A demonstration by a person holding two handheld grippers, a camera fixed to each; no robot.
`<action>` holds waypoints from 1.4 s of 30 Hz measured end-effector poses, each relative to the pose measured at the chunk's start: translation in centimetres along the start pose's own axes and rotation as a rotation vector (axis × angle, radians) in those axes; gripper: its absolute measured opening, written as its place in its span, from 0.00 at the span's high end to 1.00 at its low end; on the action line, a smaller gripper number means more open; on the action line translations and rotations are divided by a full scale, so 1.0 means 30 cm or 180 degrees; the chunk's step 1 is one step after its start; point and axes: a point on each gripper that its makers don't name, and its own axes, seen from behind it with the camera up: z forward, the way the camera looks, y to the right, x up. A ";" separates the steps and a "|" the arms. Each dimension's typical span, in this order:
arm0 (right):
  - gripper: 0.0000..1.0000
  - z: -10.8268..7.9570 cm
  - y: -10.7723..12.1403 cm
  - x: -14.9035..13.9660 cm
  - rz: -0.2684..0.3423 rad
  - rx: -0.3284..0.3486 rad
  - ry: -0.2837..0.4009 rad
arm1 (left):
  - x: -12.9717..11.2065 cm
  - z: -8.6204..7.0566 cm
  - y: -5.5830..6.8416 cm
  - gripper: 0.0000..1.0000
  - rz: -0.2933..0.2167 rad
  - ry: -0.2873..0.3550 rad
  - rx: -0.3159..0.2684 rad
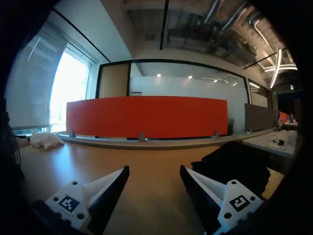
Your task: Fold towel
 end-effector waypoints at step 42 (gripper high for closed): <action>0.00 -0.002 0.000 -0.001 0.0003 0.0000 0.0001 | -0.012 0.002 0.000 0.05 -0.0001 0.0001 0.0002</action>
